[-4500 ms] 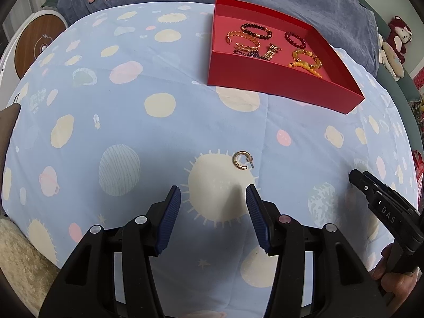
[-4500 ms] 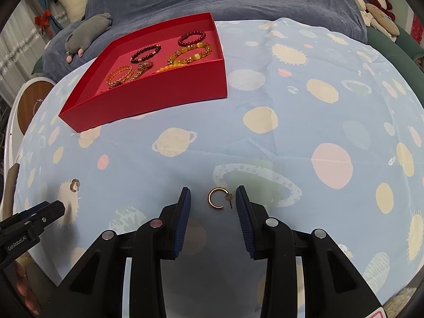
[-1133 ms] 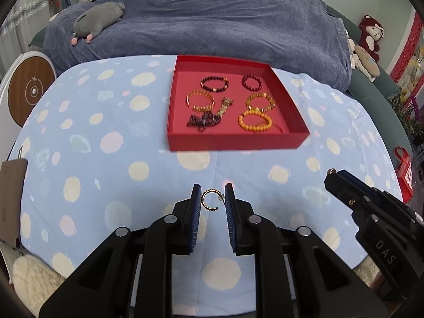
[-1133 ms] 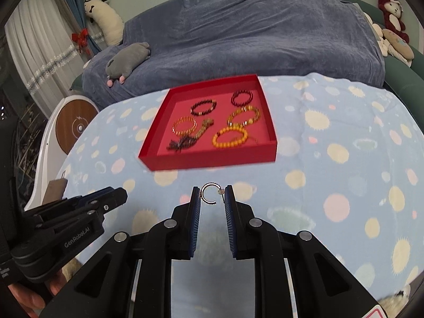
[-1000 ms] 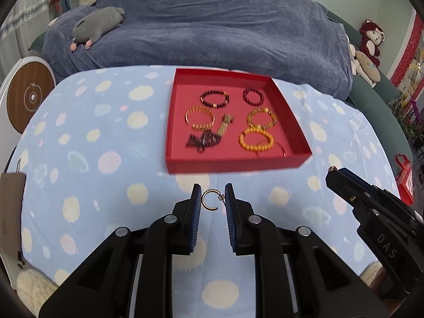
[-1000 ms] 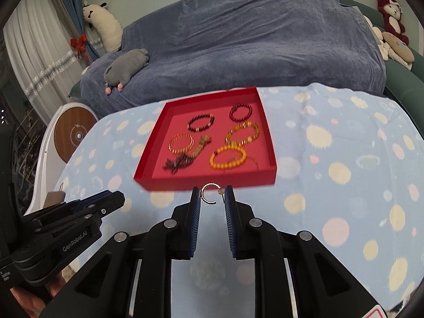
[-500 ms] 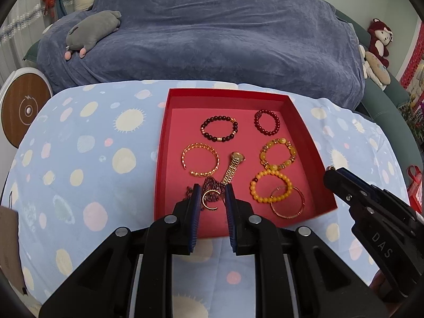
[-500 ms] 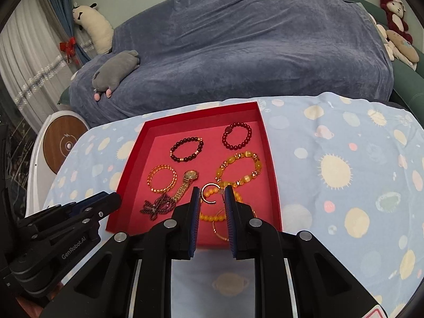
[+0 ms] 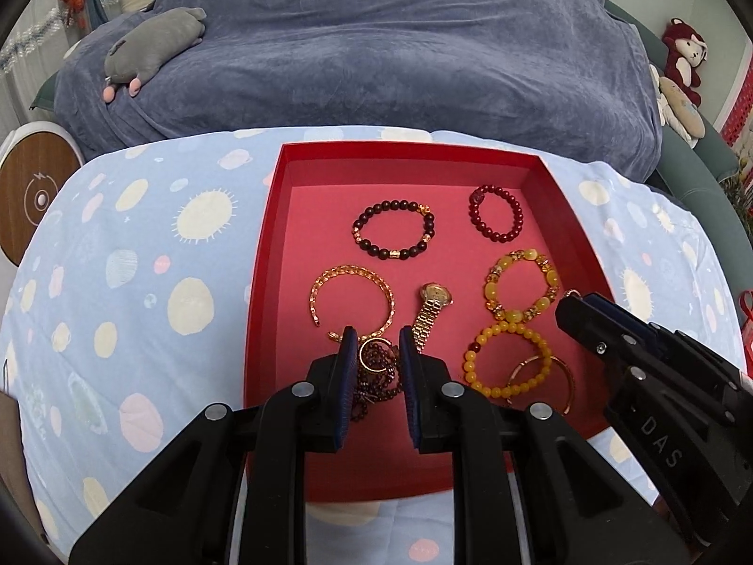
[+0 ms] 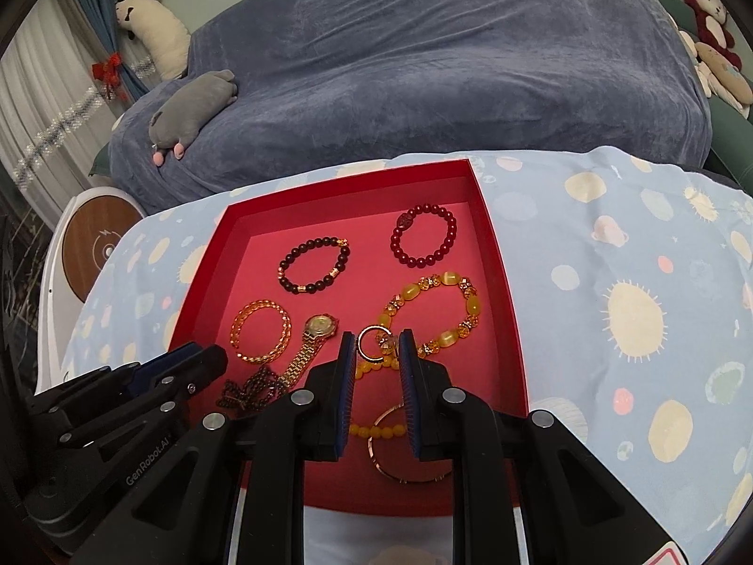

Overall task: Organize jewelry
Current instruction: 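Open both tools to drop the earrings into the red box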

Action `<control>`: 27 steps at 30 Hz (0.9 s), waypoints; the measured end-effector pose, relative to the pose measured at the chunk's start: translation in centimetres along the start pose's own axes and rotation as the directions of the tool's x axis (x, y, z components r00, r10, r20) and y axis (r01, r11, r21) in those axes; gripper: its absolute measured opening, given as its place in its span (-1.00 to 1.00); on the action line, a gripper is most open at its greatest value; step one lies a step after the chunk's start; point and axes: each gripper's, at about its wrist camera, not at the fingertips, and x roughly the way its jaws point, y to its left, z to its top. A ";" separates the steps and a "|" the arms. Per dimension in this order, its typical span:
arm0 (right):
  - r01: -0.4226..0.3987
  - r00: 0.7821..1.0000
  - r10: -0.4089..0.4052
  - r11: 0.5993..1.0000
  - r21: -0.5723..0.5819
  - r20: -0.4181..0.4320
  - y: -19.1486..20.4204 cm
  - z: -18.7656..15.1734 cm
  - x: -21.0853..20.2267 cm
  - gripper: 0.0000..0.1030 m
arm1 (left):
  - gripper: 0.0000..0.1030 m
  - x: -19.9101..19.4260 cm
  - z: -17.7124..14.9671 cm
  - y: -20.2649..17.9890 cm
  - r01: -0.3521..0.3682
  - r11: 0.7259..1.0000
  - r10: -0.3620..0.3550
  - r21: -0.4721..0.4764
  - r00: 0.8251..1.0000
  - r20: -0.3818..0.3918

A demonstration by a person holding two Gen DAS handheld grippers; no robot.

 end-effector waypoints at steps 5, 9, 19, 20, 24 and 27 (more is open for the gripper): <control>0.006 1.000 -0.006 1.000 0.002 -0.019 -0.1 0.2 1.1 -0.66 | -0.65 0.9 0.2 0.2 0.000 1.000 0.000 -0.007 1.000 -0.013; 0.007 1.000 -0.007 1.000 0.000 -0.030 0.2 0.1 1.6 -0.66 | -0.65 1.3 0.2 0.3 -0.003 1.000 0.002 -0.012 1.000 -0.018; 0.008 0.999 -0.009 1.000 -0.020 -0.046 0.8 -0.1 1.9 -0.60 | -0.52 1.3 0.0 0.5 -0.024 0.999 0.023 -0.026 1.000 -0.016; 0.010 0.999 -0.011 1.000 -0.025 -0.046 0.9 -0.2 1.8 -0.59 | -0.40 1.3 -0.1 0.5 -0.028 0.999 0.027 -0.031 1.000 -0.015; 0.020 0.999 -0.022 0.999 -0.035 -0.043 1.0 -0.5 1.5 -0.53 | -0.28 0.7 -0.4 0.5 -0.036 0.999 0.035 -0.029 0.999 -0.009; 0.032 0.998 -0.033 0.999 -0.022 -0.045 0.7 -1.3 1.0 -0.47 | -0.28 0.3 -0.7 0.8 -0.030 0.999 0.030 -0.028 1.000 -0.008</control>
